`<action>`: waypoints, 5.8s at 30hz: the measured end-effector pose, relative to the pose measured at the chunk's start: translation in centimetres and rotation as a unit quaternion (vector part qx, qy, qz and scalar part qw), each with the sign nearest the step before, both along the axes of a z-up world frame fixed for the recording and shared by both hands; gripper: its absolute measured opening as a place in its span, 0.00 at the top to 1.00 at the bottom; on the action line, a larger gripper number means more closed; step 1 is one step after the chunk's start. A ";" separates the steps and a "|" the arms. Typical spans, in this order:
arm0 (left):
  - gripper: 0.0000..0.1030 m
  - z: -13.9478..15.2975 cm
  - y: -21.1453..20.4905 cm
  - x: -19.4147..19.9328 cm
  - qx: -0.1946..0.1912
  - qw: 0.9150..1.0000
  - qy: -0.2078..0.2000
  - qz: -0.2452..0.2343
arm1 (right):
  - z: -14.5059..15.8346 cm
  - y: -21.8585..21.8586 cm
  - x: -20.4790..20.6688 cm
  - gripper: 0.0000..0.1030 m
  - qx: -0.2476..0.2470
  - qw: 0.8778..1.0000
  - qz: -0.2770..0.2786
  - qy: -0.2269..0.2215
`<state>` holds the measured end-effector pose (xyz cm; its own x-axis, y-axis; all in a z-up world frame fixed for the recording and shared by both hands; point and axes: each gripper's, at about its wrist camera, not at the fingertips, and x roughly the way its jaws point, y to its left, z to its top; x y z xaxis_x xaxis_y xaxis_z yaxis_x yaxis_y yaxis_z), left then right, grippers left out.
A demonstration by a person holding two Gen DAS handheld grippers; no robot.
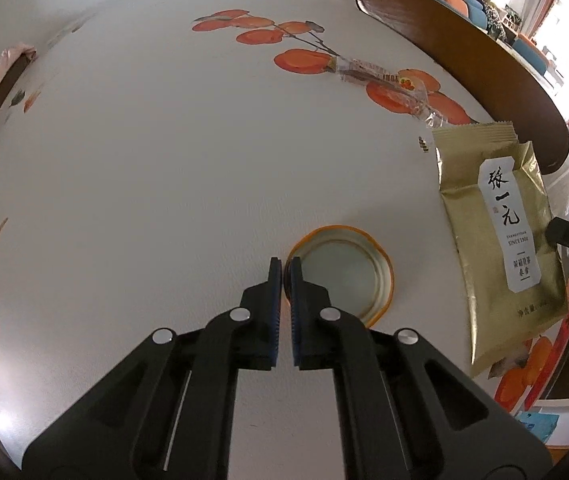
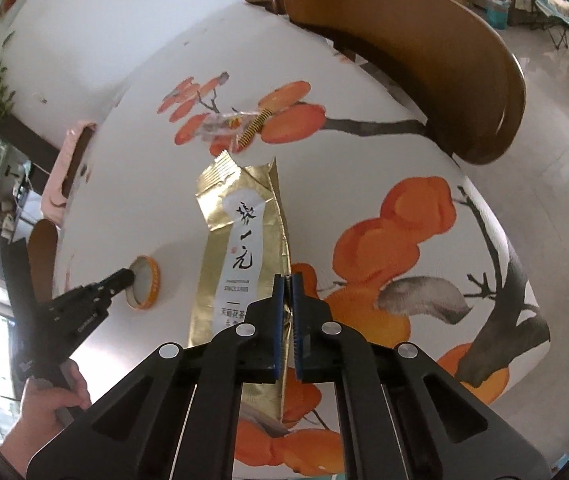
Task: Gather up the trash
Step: 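Grasp the orange tape roll with the left tool while the right tool grasps the gold tea bag, then carry the tape roll and gold tea bag over the grey bin, then open both tools to drop the tape and tea bag into the bin, then swing both tools back toward the table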
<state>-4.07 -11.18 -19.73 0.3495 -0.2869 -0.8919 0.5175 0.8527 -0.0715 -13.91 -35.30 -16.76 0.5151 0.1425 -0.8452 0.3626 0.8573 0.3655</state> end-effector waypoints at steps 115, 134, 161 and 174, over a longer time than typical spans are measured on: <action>0.46 -34.8 63.0 -35.6 -0.022 0.760 0.174 0.626 | -39.8 81.3 -8.3 0.56 -0.054 0.715 0.652 0.244; 0.07 -3.0 56.7 -31.7 0.108 0.804 0.022 0.584 | -3.0 71.1 -4.7 0.26 0.106 0.761 0.638 0.038; 0.07 14.2 17.1 -7.5 0.096 0.960 -0.142 0.219 | 10.7 16.4 5.8 0.23 0.060 0.965 0.225 -0.116; 0.07 10.7 5.6 -2.3 0.052 0.981 -0.080 0.168 | 8.5 1.8 8.2 0.23 0.018 0.987 0.139 -0.081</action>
